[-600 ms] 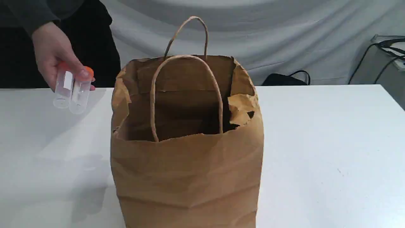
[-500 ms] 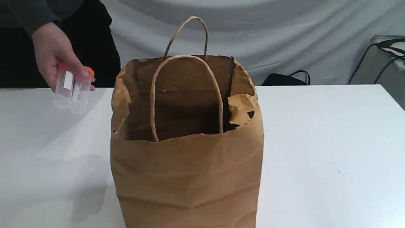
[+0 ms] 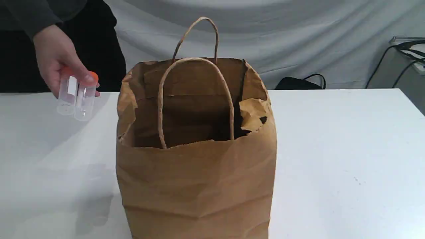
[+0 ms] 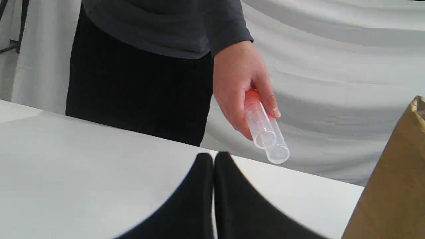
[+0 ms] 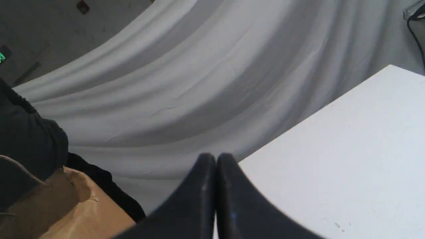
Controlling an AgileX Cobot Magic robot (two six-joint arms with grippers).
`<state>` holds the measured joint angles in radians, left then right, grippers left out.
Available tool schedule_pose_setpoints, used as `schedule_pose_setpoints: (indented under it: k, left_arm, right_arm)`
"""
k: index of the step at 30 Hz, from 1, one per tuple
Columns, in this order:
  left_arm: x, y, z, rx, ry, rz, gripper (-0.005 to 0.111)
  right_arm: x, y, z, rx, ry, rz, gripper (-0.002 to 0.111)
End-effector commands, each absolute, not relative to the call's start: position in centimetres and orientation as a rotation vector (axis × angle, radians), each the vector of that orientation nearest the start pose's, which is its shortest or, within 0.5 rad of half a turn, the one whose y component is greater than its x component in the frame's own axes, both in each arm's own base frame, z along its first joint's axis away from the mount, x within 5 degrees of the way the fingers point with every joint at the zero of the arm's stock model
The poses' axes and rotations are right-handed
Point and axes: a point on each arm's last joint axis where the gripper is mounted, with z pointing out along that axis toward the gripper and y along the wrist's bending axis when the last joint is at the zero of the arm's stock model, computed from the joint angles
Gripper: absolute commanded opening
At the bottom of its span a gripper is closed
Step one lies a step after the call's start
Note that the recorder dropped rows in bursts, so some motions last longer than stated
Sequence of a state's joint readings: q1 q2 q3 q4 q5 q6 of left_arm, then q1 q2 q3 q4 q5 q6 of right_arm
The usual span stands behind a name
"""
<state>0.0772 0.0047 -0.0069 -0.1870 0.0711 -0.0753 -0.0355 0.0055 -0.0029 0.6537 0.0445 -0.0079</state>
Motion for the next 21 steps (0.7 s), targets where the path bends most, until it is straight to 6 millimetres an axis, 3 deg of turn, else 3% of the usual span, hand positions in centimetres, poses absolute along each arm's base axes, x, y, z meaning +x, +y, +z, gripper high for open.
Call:
schedule_pose_setpoints:
  k: [1, 21]
  left_arm:
    - [5.63, 0.33, 20.82, -0.259, 1.519, -0.163, 0.000]
    - [5.63, 0.33, 20.82, -0.260, 1.519, -0.164, 0.000]
  right_arm:
    - [5.63, -0.03, 21.13, 0.494, 1.444, 0.502, 0.000]
    - [5.63, -0.03, 21.12, 0.490, 1.445, 0.498, 0.000]
